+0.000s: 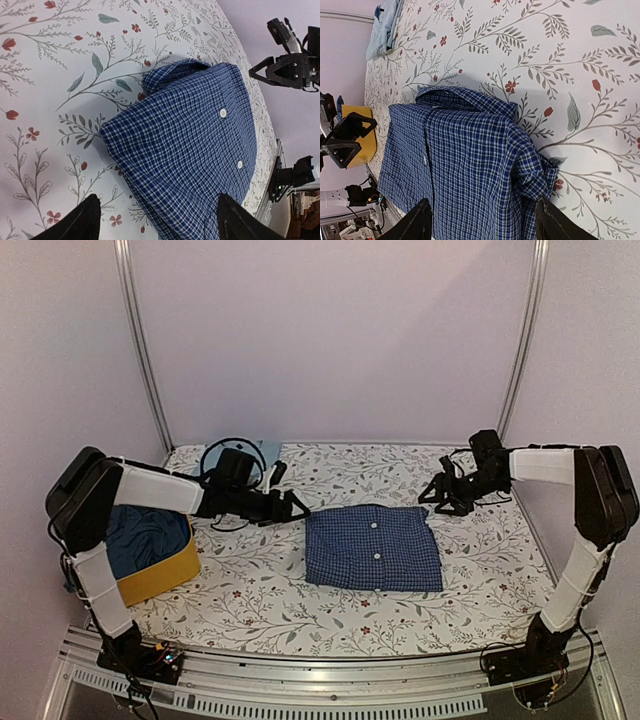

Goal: Fold and stack the mixed laundry pile
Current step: Smooth out the square-folded shirt at the center of the board.

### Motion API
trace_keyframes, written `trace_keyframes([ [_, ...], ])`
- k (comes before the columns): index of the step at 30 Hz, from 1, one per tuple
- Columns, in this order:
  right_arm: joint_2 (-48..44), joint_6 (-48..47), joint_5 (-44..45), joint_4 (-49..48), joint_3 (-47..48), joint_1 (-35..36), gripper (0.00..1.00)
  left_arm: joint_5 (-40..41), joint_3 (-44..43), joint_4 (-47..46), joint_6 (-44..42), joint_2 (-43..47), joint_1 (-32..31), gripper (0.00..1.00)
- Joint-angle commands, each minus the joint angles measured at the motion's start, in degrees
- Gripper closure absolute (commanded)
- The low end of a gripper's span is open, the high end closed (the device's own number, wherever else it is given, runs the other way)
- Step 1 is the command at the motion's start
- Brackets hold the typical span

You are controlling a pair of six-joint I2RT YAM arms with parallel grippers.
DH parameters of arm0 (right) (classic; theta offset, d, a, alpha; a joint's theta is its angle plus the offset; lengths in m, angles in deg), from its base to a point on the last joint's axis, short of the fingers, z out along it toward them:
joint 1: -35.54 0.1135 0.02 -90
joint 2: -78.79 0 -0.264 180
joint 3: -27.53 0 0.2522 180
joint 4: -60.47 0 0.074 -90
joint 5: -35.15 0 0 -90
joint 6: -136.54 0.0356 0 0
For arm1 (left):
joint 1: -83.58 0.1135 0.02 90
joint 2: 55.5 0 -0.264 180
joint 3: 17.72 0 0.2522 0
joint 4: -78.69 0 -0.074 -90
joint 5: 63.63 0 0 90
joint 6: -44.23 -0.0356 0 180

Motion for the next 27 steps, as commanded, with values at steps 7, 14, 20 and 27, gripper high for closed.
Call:
trace_keyframes([
  [7, -3.7, 2.6, 3.7, 0.2, -10.8, 0.6, 0.2, -2.7, 2.1, -1.5, 4.5, -3.8, -6.9, 0.17],
  [14, 4.1, 1.2, 0.4, -4.3, -9.8, 2.2, 0.59, -2.6, -3.5, -3.3, 6.6, -8.0, -8.6, 0.56],
  [20, 2.3, 0.2, -6.3, -4.2, -6.1, 1.6, 1.0, -0.4, -6.9, -0.9, 3.3, -4.0, -10.5, 0.86],
  [27, -1.0, 5.0, -22.8, -13.2, -11.0, -1.9, 1.0, 6.9, -6.9, 3.9, 0.7, -0.1, -11.2, 0.77],
])
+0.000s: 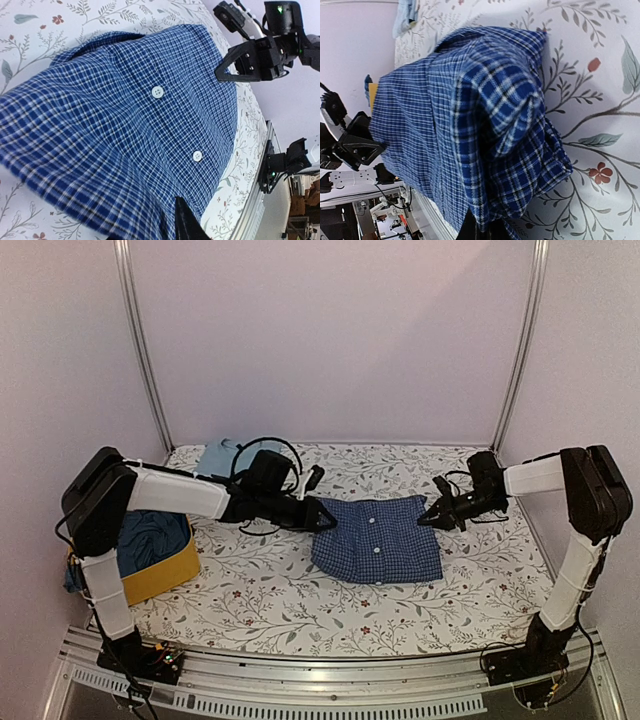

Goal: Fold and stack the mixed laundry pile
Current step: Smooth out the square-folded shirt at the center of the board.

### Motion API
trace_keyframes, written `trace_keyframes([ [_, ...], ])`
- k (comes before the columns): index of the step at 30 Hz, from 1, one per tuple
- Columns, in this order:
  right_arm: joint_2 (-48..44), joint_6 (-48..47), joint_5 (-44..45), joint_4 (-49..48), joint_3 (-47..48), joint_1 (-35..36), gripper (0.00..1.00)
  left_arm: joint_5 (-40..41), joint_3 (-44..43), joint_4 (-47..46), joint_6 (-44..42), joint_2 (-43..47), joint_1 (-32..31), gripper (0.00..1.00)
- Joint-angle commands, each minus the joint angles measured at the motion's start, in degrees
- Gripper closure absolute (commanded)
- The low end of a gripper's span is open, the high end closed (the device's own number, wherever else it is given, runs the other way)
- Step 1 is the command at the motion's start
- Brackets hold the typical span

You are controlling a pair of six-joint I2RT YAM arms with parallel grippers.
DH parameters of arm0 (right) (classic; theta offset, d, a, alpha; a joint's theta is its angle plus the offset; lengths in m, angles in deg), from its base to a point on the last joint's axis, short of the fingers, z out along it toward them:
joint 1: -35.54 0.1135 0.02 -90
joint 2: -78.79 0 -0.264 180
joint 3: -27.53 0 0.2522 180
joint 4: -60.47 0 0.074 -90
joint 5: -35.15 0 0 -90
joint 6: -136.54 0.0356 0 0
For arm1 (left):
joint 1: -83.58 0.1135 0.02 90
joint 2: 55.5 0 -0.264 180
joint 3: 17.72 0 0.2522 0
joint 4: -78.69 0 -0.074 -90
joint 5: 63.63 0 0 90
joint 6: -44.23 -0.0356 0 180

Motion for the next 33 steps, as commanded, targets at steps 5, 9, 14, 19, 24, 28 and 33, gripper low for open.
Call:
trace_keyframes([
  [5, 4.5, 4.7, -8.3, -9.2, -5.9, -4.6, 1.0, 12.9, -2.0, 8.7, -0.2, 0.1, 0.6, 0.6],
  [9, 9.8, 4.2, -4.5, -9.2, -4.0, -5.2, 1.0, 14.0, -4.0, 10.2, -0.2, -4.3, 0.9, 0.5],
  [14, 14.3, 3.8, -1.6, -7.8, -0.2, -5.3, 1.0, 17.0, -2.8, 10.5, 1.9, -7.1, 2.9, 0.5],
  [19, 15.6, 2.1, 0.5, -4.8, 1.9, -5.2, 0.99, 19.0, -2.8, 13.2, 2.8, -10.4, 5.5, 0.49],
  [24, 6.0, -0.7, 1.6, 0.4, 3.3, -5.2, 0.53, 10.8, 5.4, 1.7, -3.6, 2.6, 6.0, 0.17],
  [28, -4.9, -1.9, 2.3, 3.7, 3.0, -5.2, 0.33, -2.1, 8.6, -0.5, -6.5, 11.1, 5.6, 0.01],
  [33, -12.4, -2.0, -2.4, 2.4, -0.7, -2.5, 0.31, -14.1, 10.7, -2.7, -7.9, 12.7, -0.8, 0.0],
])
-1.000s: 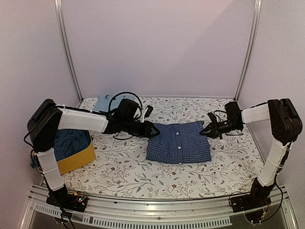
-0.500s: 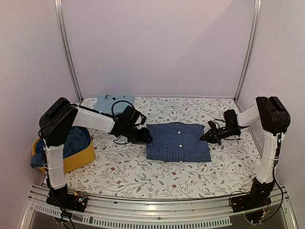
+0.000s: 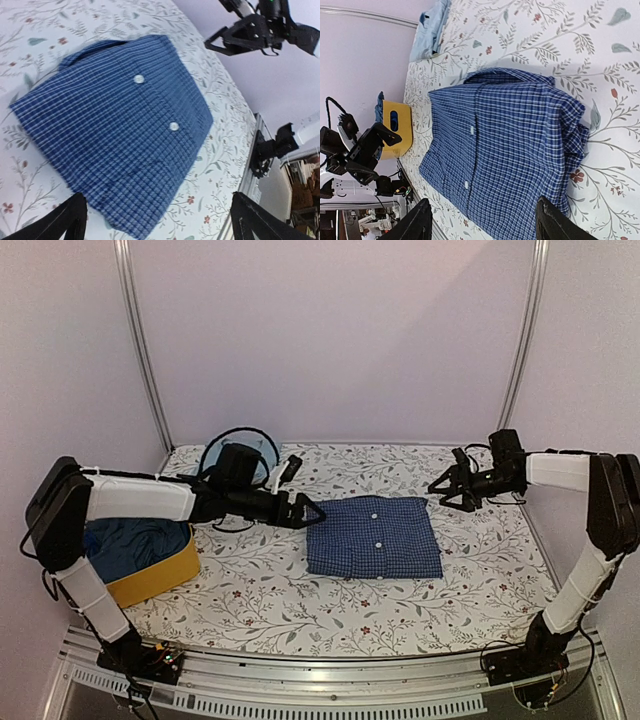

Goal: Fold and stack the mixed laundry pile
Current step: Smooth out the square-folded shirt at the center of the board.

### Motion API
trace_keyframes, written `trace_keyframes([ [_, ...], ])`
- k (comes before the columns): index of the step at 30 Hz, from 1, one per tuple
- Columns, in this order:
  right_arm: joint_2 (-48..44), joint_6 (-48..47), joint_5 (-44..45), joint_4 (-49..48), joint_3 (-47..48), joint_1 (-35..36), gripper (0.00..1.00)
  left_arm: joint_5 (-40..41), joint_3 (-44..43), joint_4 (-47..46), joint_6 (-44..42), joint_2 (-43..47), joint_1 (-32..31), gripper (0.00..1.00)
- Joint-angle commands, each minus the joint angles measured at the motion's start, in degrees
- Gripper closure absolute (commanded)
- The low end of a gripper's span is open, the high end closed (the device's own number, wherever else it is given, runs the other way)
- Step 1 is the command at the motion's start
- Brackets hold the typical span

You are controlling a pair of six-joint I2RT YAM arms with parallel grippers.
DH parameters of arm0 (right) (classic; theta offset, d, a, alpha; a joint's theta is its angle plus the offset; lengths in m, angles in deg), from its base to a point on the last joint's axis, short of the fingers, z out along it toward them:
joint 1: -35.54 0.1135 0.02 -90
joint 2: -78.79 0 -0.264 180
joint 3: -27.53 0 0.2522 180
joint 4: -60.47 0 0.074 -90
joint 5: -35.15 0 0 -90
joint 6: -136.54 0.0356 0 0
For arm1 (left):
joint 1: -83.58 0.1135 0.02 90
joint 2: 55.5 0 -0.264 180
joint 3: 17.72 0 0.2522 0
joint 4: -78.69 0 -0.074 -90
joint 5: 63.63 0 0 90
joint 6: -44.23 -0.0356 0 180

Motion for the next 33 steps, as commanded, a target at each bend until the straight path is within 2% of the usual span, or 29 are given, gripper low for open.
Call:
trace_keyframes([
  [1, -5.5, 0.1, -4.9, -1.0, -4.6, 3.2, 0.31, -16.2, 2.0, -5.2, -1.9, -0.5, -6.0, 0.0],
  [5, -5.3, 7.8, -12.5, -13.2, -10.8, 7.1, 0.31, -22.1, 2.5, -13.3, 1.9, -5.7, -7.7, 0.0],
  [11, 2.9, 12.6, -14.0, -23.5, -14.2, 10.6, 0.32, -23.4, -3.6, -17.2, 5.7, -16.3, -6.5, 0.0],
  [15, 11.6, 9.2, -10.8, -21.7, -13.1, 9.3, 0.33, -16.7, -3.3, -16.9, 8.3, -21.7, -3.1, 0.0],
  [19, 16.3, 6.4, -9.0, -17.6, -12.5, 8.7, 0.33, -11.3, -0.1, -13.6, 7.8, -21.8, 0.0, 0.0],
  [22, 11.6, 5.5, -8.8, -15.5, -12.6, 8.7, 0.33, -2.9, 1.4, -8.5, 0.7, -13.8, -0.1, 0.0],
  [25, 0.3, 6.2, -6.2, -13.6, -12.5, 7.2, 0.28, 5.5, 0.5, -4.7, -5.8, -5.3, -1.5, 0.0],
  [27, -5.6, 6.8, -4.2, -11.8, -12.5, 4.9, 0.23, 7.6, -0.3, -5.3, -7.0, -1.7, -1.6, 0.0],
  [30, -11.8, 6.6, 0.1, -8.4, -12.9, 1.9, 0.12, 5.7, -3.9, -6.1, -9.1, -1.9, -2.4, 0.0],
  [31, -13.6, 6.6, 1.5, -7.8, -13.3, 1.2, 0.07, 5.0, -7.3, -3.5, -11.8, -3.8, -3.6, 0.0],
  [33, -16.1, 6.8, 3.0, -6.7, -14.2, 0.2, 0.01, 8.5, -14.2, 2.4, -19.6, -8.3, -8.2, 0.0],
])
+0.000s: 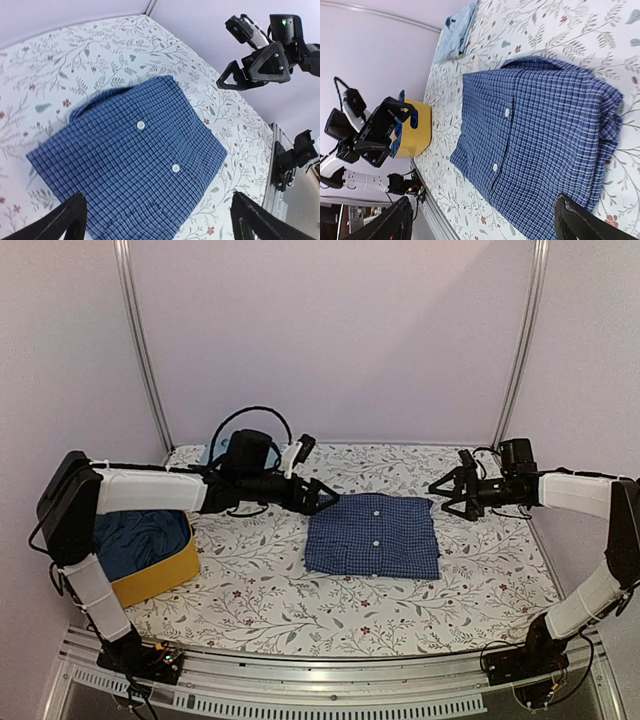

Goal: Fold and stack the mixed laundry pile
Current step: Smooth out the square-folded shirt at the center of the board, then pick up the square-folded shirt from the center of the board.

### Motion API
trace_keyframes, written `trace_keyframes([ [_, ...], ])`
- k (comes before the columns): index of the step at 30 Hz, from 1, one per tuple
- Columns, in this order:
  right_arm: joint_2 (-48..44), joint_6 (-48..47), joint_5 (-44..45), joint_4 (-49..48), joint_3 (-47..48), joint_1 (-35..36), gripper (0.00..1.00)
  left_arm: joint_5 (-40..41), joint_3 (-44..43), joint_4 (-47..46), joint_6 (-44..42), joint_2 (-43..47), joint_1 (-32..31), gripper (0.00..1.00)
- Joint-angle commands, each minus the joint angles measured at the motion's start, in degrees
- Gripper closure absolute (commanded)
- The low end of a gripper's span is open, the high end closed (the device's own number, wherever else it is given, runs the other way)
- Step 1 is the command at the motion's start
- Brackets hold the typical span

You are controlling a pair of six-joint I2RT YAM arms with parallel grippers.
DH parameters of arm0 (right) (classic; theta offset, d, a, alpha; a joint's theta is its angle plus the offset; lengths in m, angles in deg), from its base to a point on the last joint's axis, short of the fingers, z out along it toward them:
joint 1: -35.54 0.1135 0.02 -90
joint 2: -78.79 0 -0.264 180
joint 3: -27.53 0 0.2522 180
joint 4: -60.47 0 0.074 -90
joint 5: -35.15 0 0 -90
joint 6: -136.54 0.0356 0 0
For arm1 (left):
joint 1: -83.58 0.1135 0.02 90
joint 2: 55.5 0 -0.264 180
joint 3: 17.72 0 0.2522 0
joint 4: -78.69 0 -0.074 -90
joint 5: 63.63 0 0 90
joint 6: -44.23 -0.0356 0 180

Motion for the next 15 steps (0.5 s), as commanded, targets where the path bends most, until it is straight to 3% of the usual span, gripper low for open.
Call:
trace_keyframes([
  [1, -4.6, -0.3, 6.9, 5.6, -2.0, -2.5, 0.01, 8.3, -12.2, 11.0, -17.1, -8.3, -8.9, 0.0],
  [6, -5.5, 1.2, 8.5, 7.5, -5.7, -4.3, 0.01, 13.5, -23.1, 13.6, -29.2, -18.8, -18.7, 0.02],
  [15, -5.6, 6.4, 7.0, 5.0, -13.5, -6.3, 0.03, 13.9, -36.4, 14.9, -41.3, -33.6, -24.8, 0.38],
])
